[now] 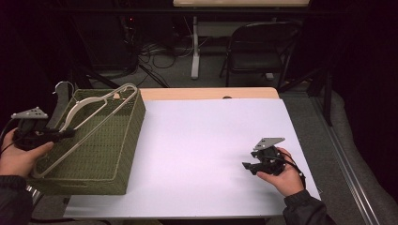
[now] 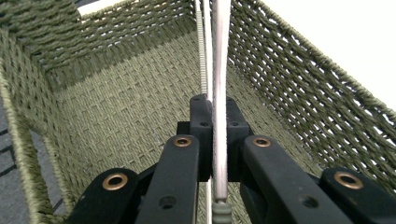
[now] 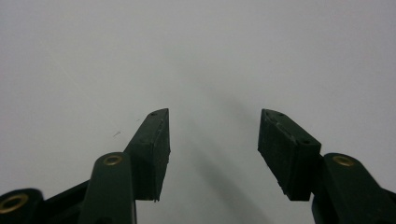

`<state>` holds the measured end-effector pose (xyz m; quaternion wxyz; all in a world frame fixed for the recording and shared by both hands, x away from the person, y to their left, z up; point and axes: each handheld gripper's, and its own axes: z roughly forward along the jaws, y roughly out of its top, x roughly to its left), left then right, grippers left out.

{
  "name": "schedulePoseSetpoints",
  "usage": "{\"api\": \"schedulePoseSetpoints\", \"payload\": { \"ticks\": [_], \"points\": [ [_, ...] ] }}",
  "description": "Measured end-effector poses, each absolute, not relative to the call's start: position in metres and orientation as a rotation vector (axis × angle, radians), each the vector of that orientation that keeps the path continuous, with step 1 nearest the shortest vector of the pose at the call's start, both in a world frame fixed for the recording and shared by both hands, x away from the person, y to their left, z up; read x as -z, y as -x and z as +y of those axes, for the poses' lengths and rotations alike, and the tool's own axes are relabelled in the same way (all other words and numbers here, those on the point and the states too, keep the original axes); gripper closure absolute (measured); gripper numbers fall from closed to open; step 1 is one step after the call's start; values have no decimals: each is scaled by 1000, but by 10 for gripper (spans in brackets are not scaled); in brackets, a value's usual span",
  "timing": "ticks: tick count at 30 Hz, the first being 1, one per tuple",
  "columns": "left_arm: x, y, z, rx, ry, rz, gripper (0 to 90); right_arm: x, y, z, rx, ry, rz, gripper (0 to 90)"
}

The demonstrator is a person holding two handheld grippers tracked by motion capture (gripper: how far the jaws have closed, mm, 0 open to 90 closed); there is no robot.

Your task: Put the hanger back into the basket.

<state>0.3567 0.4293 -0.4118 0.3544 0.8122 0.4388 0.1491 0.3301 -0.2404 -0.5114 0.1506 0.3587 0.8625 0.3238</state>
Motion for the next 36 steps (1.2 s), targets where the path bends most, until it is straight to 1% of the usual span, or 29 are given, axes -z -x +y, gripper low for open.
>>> {"api": "schedulePoseSetpoints", "payload": {
  "ticks": [12,22,31,34,35,36],
  "points": [
    [442,-359,437,-342,-2103,1177,872,515,-331,-241,-918,-1041,2488,435],
    [461,-362,429,-304,-2172,1188,870,516,-330,-240,-895,-1044,2503,435],
    [473,-369,423,-310,-2223,1212,867,518,-330,-240,-912,-1045,2496,435],
    [474,-369,423,-327,-2246,1220,856,517,-330,-240,-901,-1045,2503,435],
    [473,-368,423,-346,-2241,1218,797,517,-330,-241,-904,-1047,2501,435],
    [472,-368,423,-375,-2228,1224,797,517,-330,-241,-904,-1047,2501,435]
  ]
}}
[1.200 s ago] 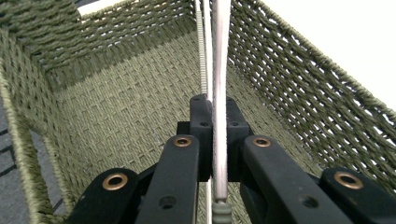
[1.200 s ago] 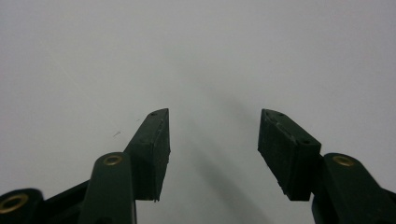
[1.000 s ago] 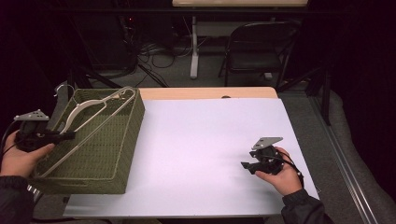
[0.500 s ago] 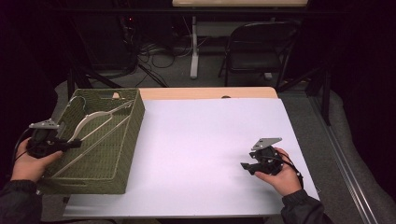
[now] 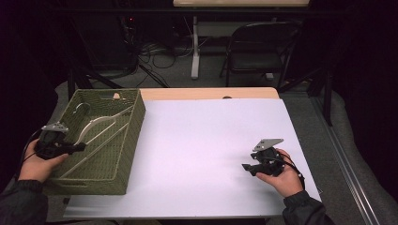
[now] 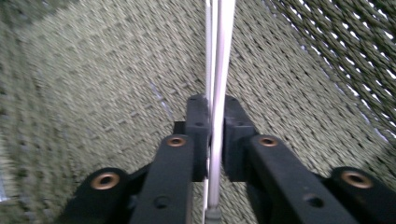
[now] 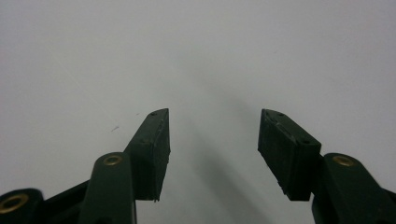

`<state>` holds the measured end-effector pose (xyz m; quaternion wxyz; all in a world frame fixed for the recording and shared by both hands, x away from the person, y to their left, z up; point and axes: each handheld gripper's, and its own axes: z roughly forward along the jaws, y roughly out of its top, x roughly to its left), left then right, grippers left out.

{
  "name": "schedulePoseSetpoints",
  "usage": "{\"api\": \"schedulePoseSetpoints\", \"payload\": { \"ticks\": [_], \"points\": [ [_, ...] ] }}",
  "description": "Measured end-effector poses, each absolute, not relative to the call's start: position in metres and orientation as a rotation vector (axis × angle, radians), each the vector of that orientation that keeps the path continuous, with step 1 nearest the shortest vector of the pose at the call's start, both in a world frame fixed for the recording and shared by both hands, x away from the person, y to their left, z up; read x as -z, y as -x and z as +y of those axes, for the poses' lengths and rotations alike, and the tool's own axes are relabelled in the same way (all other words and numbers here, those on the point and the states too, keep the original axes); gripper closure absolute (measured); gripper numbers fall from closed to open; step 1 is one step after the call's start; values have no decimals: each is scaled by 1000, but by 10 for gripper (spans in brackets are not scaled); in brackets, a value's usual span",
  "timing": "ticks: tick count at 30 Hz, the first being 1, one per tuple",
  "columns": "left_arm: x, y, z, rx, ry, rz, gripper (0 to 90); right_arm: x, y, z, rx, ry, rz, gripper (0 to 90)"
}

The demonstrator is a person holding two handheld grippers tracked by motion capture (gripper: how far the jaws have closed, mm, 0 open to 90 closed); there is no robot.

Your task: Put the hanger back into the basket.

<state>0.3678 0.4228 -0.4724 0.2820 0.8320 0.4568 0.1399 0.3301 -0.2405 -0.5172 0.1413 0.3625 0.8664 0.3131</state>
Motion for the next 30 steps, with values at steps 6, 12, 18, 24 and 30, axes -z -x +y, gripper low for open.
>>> {"api": "schedulePoseSetpoints", "payload": {
  "ticks": [6,12,18,24,30],
  "points": [
    [460,-362,429,-494,-2129,1241,545,518,-330,-240,-922,-1045,2493,435],
    [440,-345,430,-583,-2032,1268,435,517,-330,-241,-922,-1045,2486,434],
    [426,-326,421,-605,-1984,1249,424,517,-329,-241,-909,-1047,2490,434],
    [422,-313,404,-567,-1936,1259,403,517,-329,-240,-927,-1041,2481,433],
    [418,-302,366,-490,-1922,1174,361,516,-329,-241,-905,-1043,2493,430]
  ]
}}
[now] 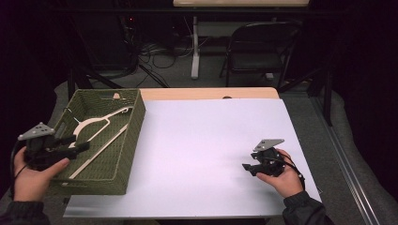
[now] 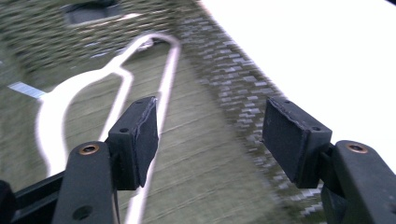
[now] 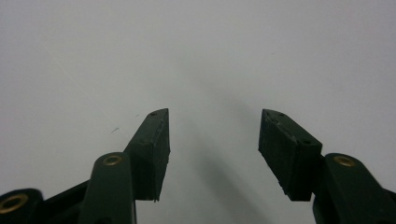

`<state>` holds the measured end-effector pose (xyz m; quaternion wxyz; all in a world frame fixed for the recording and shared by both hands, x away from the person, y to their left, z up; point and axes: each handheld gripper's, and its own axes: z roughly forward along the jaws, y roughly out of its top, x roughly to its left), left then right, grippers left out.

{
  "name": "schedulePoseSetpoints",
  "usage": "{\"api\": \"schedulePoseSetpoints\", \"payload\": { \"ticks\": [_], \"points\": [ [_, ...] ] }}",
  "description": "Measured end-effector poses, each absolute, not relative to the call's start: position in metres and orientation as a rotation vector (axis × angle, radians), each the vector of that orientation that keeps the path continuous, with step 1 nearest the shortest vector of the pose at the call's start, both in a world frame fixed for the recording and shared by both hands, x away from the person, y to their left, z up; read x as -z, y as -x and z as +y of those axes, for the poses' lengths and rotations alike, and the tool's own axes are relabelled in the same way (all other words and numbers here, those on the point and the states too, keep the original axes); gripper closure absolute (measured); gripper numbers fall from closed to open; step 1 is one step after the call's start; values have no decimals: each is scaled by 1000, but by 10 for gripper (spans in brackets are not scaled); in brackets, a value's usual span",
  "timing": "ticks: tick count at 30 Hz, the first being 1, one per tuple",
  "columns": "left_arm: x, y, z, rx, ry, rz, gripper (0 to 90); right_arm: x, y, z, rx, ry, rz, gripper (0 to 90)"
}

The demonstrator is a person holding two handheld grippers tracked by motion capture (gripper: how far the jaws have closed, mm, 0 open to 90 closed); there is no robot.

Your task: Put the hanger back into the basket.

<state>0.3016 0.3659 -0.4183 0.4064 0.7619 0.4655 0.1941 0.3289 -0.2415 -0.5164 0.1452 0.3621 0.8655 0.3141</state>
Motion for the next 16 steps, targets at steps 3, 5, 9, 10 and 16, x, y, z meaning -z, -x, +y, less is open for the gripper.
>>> {"api": "schedulePoseSetpoints", "payload": {
  "ticks": [3,5,9,10,16],
  "points": [
    [418,-297,337,-482,-1927,1096,332,518,-328,-240,-912,-1043,2489,425],
    [419,-296,322,-485,-1944,1055,329,518,-328,-240,-912,-1044,2489,422],
    [424,-297,289,-472,-1972,999,321,518,-327,-241,-913,-1044,2486,417],
    [426,-297,279,-457,-1984,979,321,519,-327,-241,-934,-1042,2479,417],
    [445,-296,233,-410,-2039,905,321,519,-325,-244,-932,-1051,2474,419]
  ]
}}
